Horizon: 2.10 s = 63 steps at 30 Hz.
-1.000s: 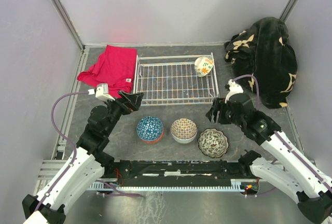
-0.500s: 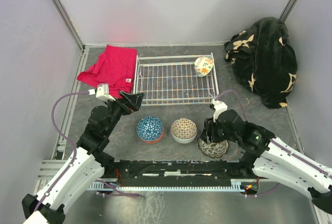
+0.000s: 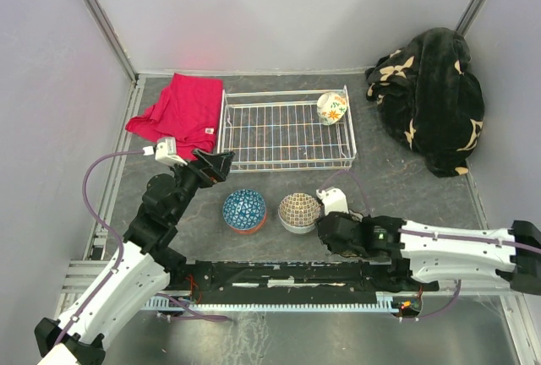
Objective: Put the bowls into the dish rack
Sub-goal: Pick up the bowl from the center of the board.
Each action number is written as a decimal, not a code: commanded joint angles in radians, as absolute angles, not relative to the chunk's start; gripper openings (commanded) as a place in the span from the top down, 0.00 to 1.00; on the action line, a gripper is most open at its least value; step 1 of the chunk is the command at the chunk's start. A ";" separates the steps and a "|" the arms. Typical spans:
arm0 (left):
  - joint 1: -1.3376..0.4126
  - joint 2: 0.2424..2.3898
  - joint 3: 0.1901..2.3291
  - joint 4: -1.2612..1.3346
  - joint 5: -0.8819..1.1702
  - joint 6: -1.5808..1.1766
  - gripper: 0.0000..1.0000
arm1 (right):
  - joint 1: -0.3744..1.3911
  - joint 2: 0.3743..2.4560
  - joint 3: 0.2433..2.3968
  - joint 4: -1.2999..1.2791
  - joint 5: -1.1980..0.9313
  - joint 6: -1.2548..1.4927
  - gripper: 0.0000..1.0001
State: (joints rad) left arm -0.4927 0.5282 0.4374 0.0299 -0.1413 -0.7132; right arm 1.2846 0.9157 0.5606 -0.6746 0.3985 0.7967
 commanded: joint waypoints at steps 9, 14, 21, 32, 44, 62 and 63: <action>-0.500 0.523 0.466 0.039 -0.166 -0.649 0.01 | 1.405 1.008 0.676 -0.714 0.634 0.895 0.43; -0.502 0.521 0.464 0.037 -0.170 -0.649 0.01 | 1.442 0.962 0.725 -0.761 0.671 0.886 0.42; -0.505 0.516 0.465 0.037 -0.171 -0.647 0.01 | 1.452 0.938 0.751 -0.785 0.688 0.871 0.43; -0.515 0.502 0.465 0.034 -0.178 -0.647 0.01 | 1.455 0.948 0.800 -0.710 0.645 0.781 0.44; -0.516 0.512 0.464 0.034 -0.183 -0.647 0.01 | 1.462 1.248 1.130 -0.695 0.499 0.518 0.42; -0.517 0.506 0.465 0.026 -0.200 -0.648 0.01 | 1.478 1.679 1.404 -0.597 0.404 0.294 0.43; -0.517 0.505 0.464 0.026 -0.201 -0.648 0.01 | 1.480 1.690 1.414 -0.599 0.415 0.291 0.43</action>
